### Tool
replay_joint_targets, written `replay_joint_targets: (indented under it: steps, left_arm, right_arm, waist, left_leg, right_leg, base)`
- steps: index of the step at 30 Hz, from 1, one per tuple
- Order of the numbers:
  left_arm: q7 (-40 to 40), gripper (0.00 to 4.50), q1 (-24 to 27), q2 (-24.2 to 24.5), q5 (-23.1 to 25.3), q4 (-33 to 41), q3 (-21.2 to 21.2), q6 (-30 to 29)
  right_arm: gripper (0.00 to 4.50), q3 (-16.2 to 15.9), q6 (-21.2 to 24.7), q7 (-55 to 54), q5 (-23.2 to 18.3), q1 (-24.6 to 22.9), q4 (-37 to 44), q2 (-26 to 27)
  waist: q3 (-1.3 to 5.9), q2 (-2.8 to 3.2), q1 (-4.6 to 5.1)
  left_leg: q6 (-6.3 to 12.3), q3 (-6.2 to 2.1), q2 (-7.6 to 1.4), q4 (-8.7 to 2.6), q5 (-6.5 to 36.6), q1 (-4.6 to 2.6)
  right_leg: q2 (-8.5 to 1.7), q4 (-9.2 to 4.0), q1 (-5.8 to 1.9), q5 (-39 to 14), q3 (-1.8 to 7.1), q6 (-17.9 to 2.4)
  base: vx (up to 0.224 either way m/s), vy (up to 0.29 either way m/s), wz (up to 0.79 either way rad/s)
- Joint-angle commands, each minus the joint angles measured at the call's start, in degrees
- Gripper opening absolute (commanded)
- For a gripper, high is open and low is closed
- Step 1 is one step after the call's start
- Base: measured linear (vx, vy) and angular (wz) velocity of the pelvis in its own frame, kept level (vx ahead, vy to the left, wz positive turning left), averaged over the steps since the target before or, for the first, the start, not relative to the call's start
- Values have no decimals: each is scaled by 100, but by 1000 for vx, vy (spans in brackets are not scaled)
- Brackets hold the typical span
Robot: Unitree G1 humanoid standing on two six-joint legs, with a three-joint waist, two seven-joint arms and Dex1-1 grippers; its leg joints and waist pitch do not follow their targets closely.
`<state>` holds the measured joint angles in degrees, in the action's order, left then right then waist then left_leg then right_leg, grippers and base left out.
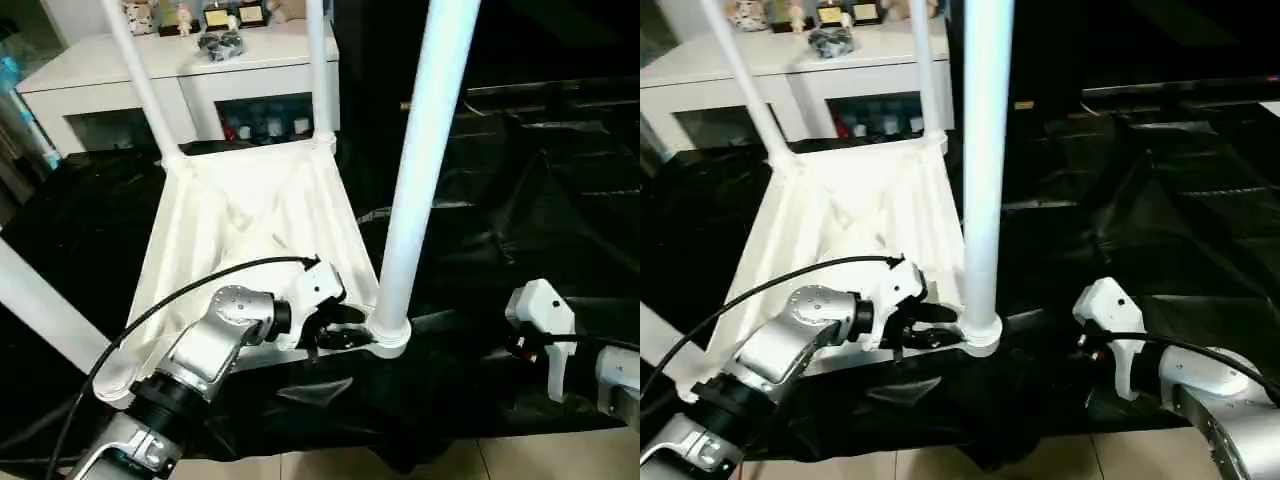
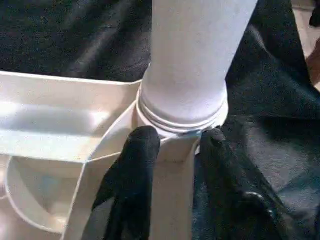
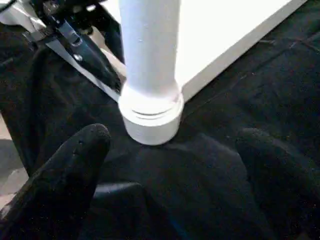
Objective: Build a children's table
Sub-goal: Rotate leg to tighten
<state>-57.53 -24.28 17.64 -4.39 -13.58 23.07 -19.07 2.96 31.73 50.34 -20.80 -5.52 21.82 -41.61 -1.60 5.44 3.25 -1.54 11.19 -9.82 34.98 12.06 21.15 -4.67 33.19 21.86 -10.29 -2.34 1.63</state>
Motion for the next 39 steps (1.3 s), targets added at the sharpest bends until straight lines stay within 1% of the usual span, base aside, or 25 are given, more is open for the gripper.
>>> replay_joint_targets:
  steps: [1,2,3,4,5,6,7,8,9,11,12,13,14,16,17,18,19,21,23,25,29,30,32,33,39]
  left_arm:
    - [-116,142,173,249,162,94,56,45]
    - [-128,142,184,261,140,129,54,70]
    - [-118,167,200,212,-9,182,-79,59]
    - [-107,167,208,173,-118,221,-175,47]
    - [-107,174,208,173,-118,221,-175,47]
    - [-121,178,222,191,-199,286,-239,-25]
    - [-183,189,239,230,-267,357,-267,-94]
    - [-261,202,269,297,-307,439,-267,-180]
    - [-291,202,311,371,-309,528,-268,-193]
    - [-334,215,339,409,-342,580,-264,-253]
    - [-381,230,373,462,-345,635,-238,-287]
    - [-419,230,389,489,-356,657,-223,-321]
    - [-459,230,407,529,-346,670,-189,-360]
    - [-474,230,416,561,-317,598,-137,-283]
    - [-474,230,416,561,-317,598,-137,-283]
    - [-443,230,399,544,-283,539,-136,-217]
    - [-435,230,382,500,-311,484,-154,-212]
    - [-426,230,363,474,-304,456,-142,-217]
    - [-401,230,298,411,-247,324,-113,-143]
    - [-436,230,217,324,-243,153,-93,-95]
    - [-522,195,166,307,-241,62,-37,-82]
    - [-562,177,138,291,-243,0,-11,-85]
    - [-643,177,98,278,-246,-79,27,-121]
    - [-697,159,77,266,-247,-131,45,-137]
    - [-764,115,43,246,-253,-226,44,-142]
  right_arm:
    - [450,11,-69,85,-13,99,-47,-67]
    - [450,15,-74,95,-18,106,-61,-76]
    - [450,-5,-76,87,-8,139,-84,-69]
    - [450,-16,-77,83,-3,165,-103,-67]
    - [450,-16,-77,83,-3,165,-103,-67]
    - [450,-34,-85,86,-1,197,-126,-63]
    - [450,-50,-105,89,9,231,-157,-60]
    - [450,-77,-130,91,21,265,-196,-57]
    - [450,-102,-160,116,30,306,-250,-62]
    - [450,-112,-171,138,33,318,-269,-69]
    - [450,-118,-179,184,27,323,-284,-88]
    - [450,-120,-186,202,28,325,-291,-95]
    - [450,-117,-189,221,24,324,-299,-105]
    - [450,-116,-210,269,5,316,-315,-135]
    - [450,-116,-210,269,5,316,-315,-135]
    - [450,-114,-226,283,-1,313,-331,-148]
    - [450,-120,-237,289,0,315,-344,-156]
    - [450,-119,-239,297,-3,314,-348,-162]
    - [450,-119,-219,307,-17,312,-340,-156]
    - [450,-129,-222,318,-7,297,-325,-155]
    - [450,-124,-232,340,-3,275,-318,-161]
    - [450,-120,-234,346,-1,259,-310,-168]
    - [450,-116,-233,346,-8,243,-296,-176]
    - [450,-111,-242,348,-14,227,-290,-184]
    - [450,-98,-256,365,-19,203,-300,-191]
  waist:
    - [204,-248,-27]
    - [208,-215,-36]
    - [210,-265,-35]
    - [223,-243,-52]
    - [232,-256,-66]
    - [236,-259,-96]
    - [229,-283,-107]
    - [236,-260,-127]
    - [245,-282,-152]
    - [214,-297,-150]
    - [218,-317,-163]
    - [225,-291,-201]
    - [223,-306,-215]
    - [222,-301,-276]
    - [222,-304,-292]
    - [215,-336,-320]
    - [213,-326,-360]
    - [204,-326,-391]
    - [201,-335,-394]
    - [204,-318,-390]
    - [208,-326,-381]
    - [208,-318,-376]
    - [211,-319,-375]
    - [218,-309,-374]
    - [226,-311,-379]
  left_leg:
    - [390,-245,-276,-492,1683,37]
    - [373,-250,-280,-489,1686,21]
    - [372,-237,-282,-478,1673,9]
    - [370,-235,-285,-471,1617,-4]
    - [379,-226,-287,-463,1538,-11]
    - [413,-220,-298,-468,1411,-1]
    - [439,-204,-305,-471,1391,-3]
    - [431,-212,-313,-473,1367,-11]
    - [441,-215,-321,-475,1289,-10]
    - [464,-197,-317,-482,1315,-16]
    - [462,-193,-324,-480,1290,-22]
    - [455,-187,-335,-477,1223,-40]
    - [456,-183,-339,-480,1189,-41]
    - [455,-167,-342,-478,1111,-55]
    - [456,-160,-343,-474,1111,-66]
    - [463,-150,-345,-475,1107,-68]
    - [457,-147,-347,-476,1088,-74]
    - [417,-135,-347,-475,1140,-87]
    - [390,-137,-340,-478,1167,-79]
    - [367,-144,-336,-478,1201,-76]
    - [366,-152,-336,-479,1218,-67]
    - [376,-150,-331,-476,1198,-63]
    - [384,-150,-330,-474,1168,-59]
    - [394,-151,-332,-470,1132,-62]
    - [448,-149,-335,-459,1086,-61]
  right_leg:
    - [-356,-514,-159,-2832,141,-907]
    - [-369,-515,-149,-2899,142,-892]
    - [-358,-522,-132,-2869,148,-905]
    - [-363,-503,-134,-2773,157,-941]
    - [-366,-496,-136,-2636,164,-990]
    - [-359,-455,-143,-2354,168,-1102]
    - [-348,-459,-137,-2218,165,-1173]
    - [-357,-434,-146,-2130,164,-1221]
    - [-363,-404,-160,-1959,166,-1290]
    - [-351,-417,-148,-1945,168,-1304]
    - [-356,-413,-154,-1924,173,-1311]
    - [-358,-399,-149,-1803,183,-1340]
    - [-354,-396,-148,-1734,185,-1360]
    - [-350,-368,-153,-1474,190,-1448]
    - [-350,-370,-149,-1444,192,-1464]
    - [-354,-368,-154,-1438,195,-1473]
    - [-364,-364,-155,-1466,198,-1470]
    - [-368,-379,-144,-1592,203,-1442]
    - [-365,-382,-148,-1666,201,-1407]
    - [-369,-389,-154,-1726,200,-1369]
    - [-375,-392,-162,-1749,200,-1352]
    - [-370,-394,-163,-1725,198,-1357]
    - [-372,-392,-169,-1697,196,-1369]
    - [-367,-383,-170,-1606,195,-1397]
    - [-372,-368,-182,-1496,192,-1465]
  base:
    - [0,0,0]
    - [0,0,0]
    - [0,0,0]
    - [0,0,0]
    - [0,0,0]
    - [0,0,0]
    - [0,0,0]
    - [0,0,0]
    - [0,0,0]
    - [0,0,0]
    - [0,0,0]
    - [0,0,0]
    - [0,0,0]
    - [0,0,0]
    - [0,0,0]
    - [0,0,0]
    - [0,0,0]
    - [0,0,0]
    - [0,0,0]
    - [0,0,0]
    - [0,0,0]
    - [0,0,0]
    - [0,0,0]
    - [0,0,0]
    - [0,0,0]
